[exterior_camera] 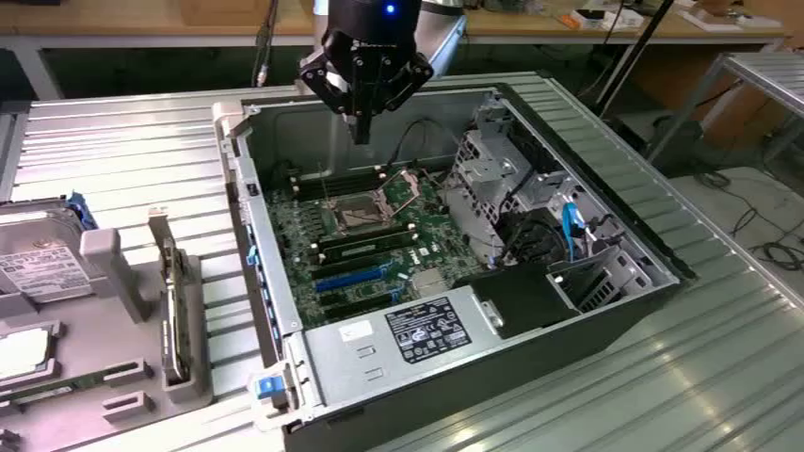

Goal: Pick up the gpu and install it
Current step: 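Reach for the gpu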

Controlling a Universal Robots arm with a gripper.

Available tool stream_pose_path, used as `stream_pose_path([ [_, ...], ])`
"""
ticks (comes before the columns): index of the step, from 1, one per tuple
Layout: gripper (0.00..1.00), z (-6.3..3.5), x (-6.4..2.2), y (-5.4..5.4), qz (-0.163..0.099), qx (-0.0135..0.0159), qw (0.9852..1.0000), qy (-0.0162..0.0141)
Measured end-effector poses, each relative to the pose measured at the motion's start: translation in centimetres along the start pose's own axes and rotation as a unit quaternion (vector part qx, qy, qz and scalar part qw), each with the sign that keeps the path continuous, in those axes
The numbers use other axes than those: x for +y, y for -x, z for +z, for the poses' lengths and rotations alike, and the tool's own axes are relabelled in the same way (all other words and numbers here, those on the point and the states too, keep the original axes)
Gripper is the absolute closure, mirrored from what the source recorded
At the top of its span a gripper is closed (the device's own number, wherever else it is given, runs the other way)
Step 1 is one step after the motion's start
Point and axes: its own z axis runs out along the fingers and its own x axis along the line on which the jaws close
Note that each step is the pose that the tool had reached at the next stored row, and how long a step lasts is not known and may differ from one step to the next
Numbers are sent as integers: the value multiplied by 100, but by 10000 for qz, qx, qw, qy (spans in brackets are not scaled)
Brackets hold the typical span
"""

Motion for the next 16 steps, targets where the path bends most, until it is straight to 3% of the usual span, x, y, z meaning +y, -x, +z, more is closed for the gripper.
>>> stream_pose_path([
  [10, 89, 0, 0, -3, 0, 0, 10000, 0],
  [16, 89, -2, -5, -69, 4, 0, 10000, 0],
])
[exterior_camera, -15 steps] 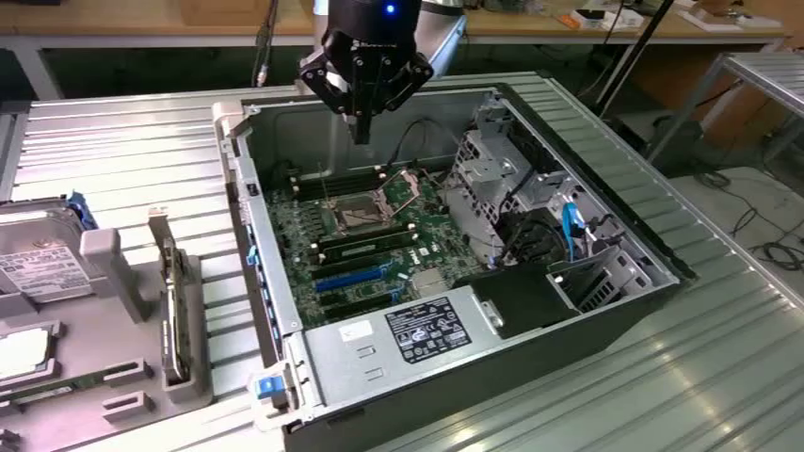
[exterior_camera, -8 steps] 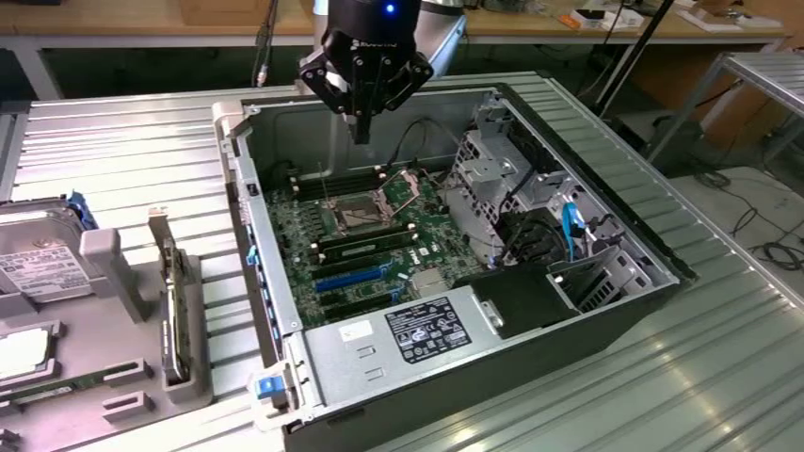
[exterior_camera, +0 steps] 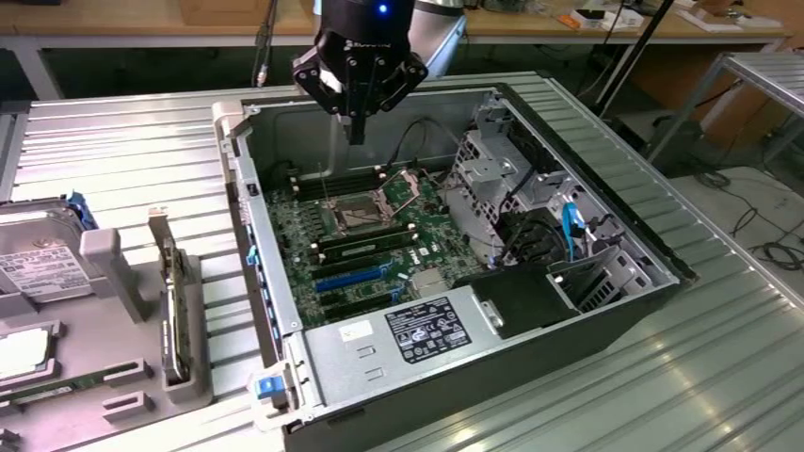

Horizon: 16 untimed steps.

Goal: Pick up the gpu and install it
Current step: 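Reach for the gpu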

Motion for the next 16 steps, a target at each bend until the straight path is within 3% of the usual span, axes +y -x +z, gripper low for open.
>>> stream_pose_path([
  [16, 89, -2, -6, -79, 5, -1, 10000, 0],
])
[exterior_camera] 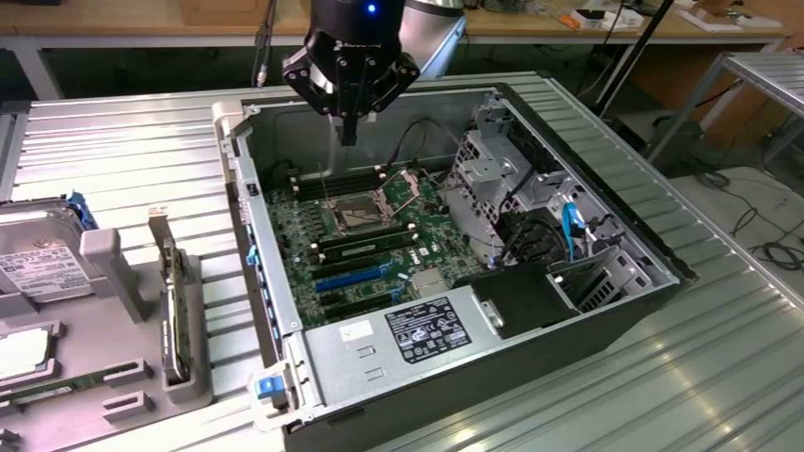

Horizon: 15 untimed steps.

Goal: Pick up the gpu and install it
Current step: 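Reach for the gpu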

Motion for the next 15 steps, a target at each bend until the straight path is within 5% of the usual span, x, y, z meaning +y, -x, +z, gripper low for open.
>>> stream_pose_path([
  [15, 89, -2, -6, -75, 2, 0, 10000, 0],
])
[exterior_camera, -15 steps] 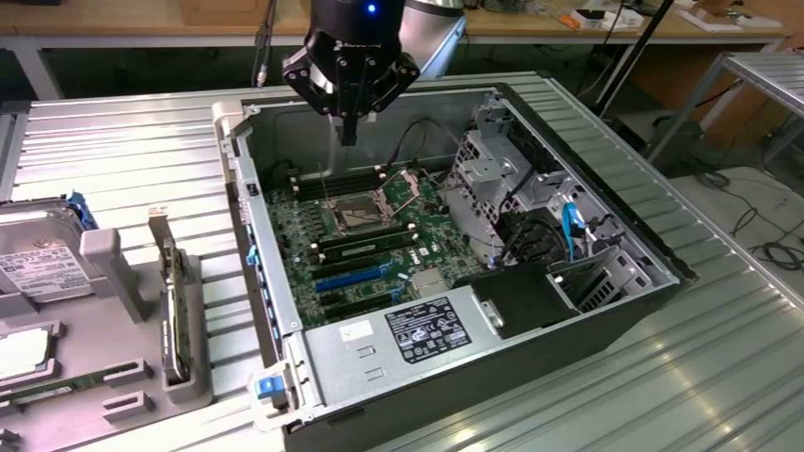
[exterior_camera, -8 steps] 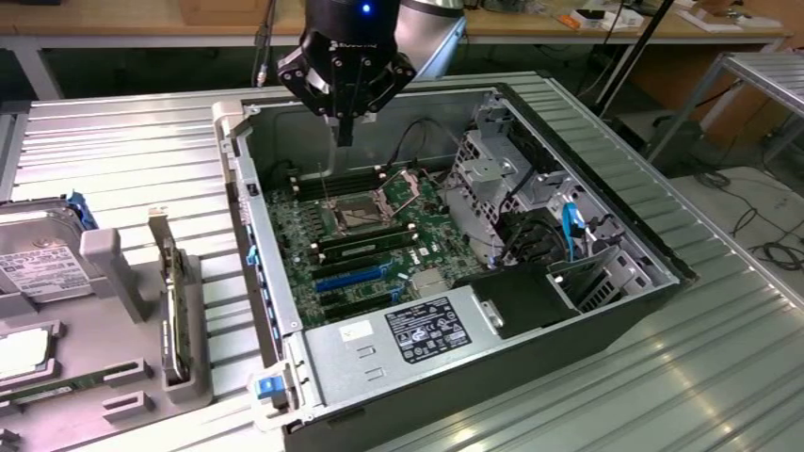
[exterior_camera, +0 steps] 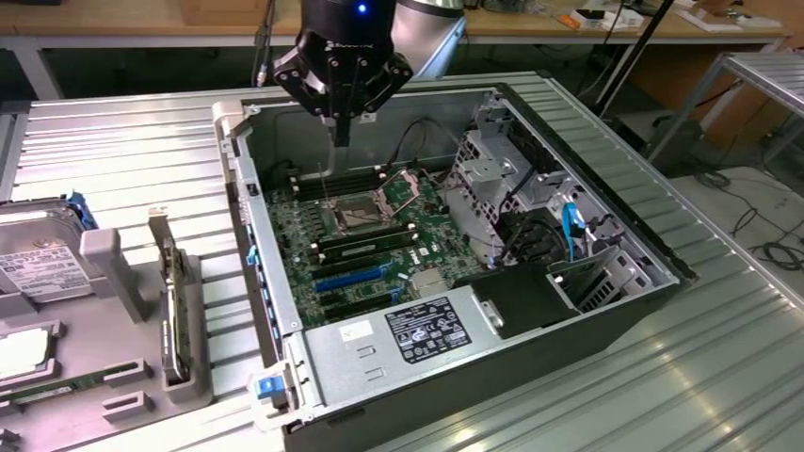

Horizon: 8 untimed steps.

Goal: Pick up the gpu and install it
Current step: 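Reach for the gpu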

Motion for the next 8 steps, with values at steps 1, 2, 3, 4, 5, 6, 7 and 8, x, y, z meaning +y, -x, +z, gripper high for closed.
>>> stream_pose_path([
  [1, 89, 0, 0, -3, 0, 0, 10000, 0],
  [2, 89, 0, 0, -6, 0, 0, 10000, 0],
  [3, 89, 0, -1, -10, 0, 0, 10000, 0],
  [4, 89, 0, -1, -13, 0, 0, 10000, 0],
  [5, 89, 0, -1, -16, 0, 0, 10000, 0],
  [6, 89, 0, -1, -20, 0, 0, 10000, 0],
  [7, 89, 0, -2, -24, 0, 0, 10000, 0],
  [8, 89, -1, -3, -30, 0, 0, 10000, 0],
])
